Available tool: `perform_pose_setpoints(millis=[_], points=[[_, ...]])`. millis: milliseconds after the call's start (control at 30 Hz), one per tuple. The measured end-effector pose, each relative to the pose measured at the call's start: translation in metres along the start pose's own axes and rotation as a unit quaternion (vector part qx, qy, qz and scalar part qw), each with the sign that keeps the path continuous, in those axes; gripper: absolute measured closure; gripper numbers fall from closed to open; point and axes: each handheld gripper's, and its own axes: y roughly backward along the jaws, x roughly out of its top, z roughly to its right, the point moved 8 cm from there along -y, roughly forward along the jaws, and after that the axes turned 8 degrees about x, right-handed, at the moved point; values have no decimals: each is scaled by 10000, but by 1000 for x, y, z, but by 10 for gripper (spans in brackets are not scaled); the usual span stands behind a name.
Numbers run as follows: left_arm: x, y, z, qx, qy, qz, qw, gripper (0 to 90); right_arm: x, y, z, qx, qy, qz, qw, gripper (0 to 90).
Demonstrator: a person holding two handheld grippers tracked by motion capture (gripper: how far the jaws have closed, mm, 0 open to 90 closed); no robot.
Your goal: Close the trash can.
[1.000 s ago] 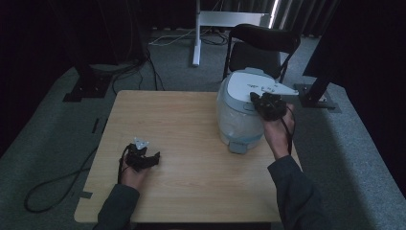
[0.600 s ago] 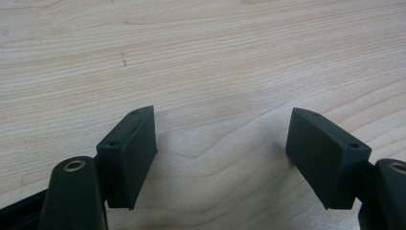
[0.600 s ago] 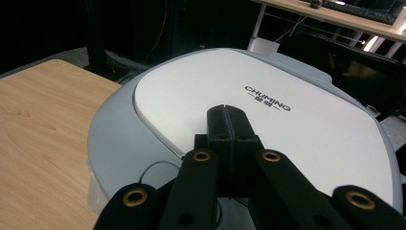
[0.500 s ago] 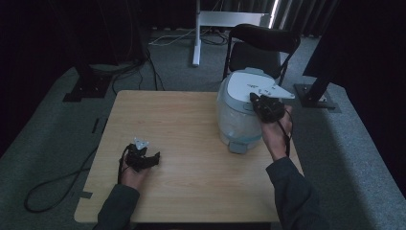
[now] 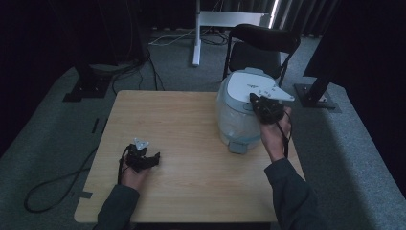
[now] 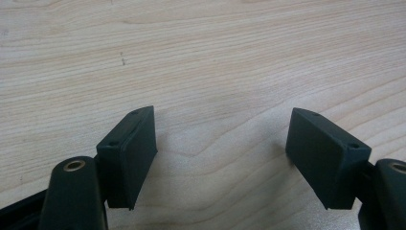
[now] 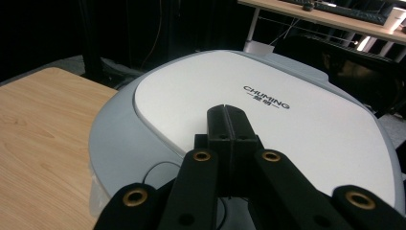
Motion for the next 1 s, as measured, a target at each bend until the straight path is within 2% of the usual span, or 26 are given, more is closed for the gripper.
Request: perform_pose_setpoints(millis=[33, 67, 133, 333, 500, 667, 1000], points=[[0, 0, 0, -3, -7, -1, 10000, 259, -3, -1, -1, 38, -32, -173, 9998, 900], [0, 0, 0, -9, 2, -4, 10000, 259, -4, -2, -2, 70, -36, -43, 10000, 900], [0, 0, 0, -11, -8, -3, 10000, 258, -4, 0, -4, 19, -11, 29, 10000, 900], [0, 0, 0, -15, -16, -8, 10000, 257, -1, -3, -4, 163, -95, -71, 9998, 900], [0, 0, 0, -20, -19, -11, 10000, 256, -1, -3, -1, 280, -201, -19, 9994, 900], [0, 0, 0, -21, -24, -13, 10000, 256, 0, -1, -1, 292, -141, 18, 9995, 900], [0, 0, 0, -22, -24, -12, 10000, 256, 4, 6, -14, 515, 38, 102, 9986, 900]])
